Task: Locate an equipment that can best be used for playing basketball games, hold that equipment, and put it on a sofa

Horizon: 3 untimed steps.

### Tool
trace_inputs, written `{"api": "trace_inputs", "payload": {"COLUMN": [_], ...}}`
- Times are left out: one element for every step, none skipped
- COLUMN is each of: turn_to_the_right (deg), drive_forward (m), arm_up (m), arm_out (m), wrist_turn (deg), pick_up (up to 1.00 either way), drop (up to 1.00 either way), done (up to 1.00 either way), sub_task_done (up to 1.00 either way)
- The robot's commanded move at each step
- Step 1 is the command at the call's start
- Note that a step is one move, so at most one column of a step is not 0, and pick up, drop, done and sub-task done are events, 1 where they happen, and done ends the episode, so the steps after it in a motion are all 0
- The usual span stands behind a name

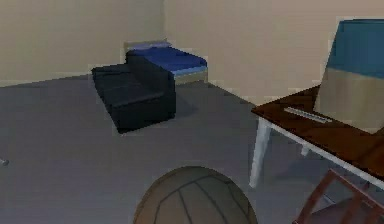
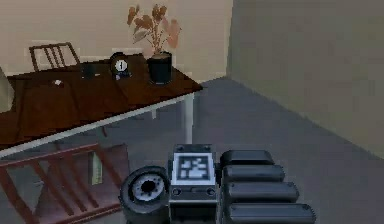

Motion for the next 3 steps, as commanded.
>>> {"api": "trace_inputs", "payload": {"turn_to_the_right": [0.0, 0.0, 24.0], "drive_forward": [1.0, 0.6, 0.0], "arm_up": [0.0, 0.0, 0.0], "arm_out": [0.0, 0.0, 0.0], "wrist_turn": [0.0, 0.0, 0.0], "pick_up": [0.0, 0.0, 0.0], "drop": [0.0, 0.0, 0.0], "done": [0.0, 0.0, 0.0], "sub_task_done": [0.0, 0.0, 0.0]}}
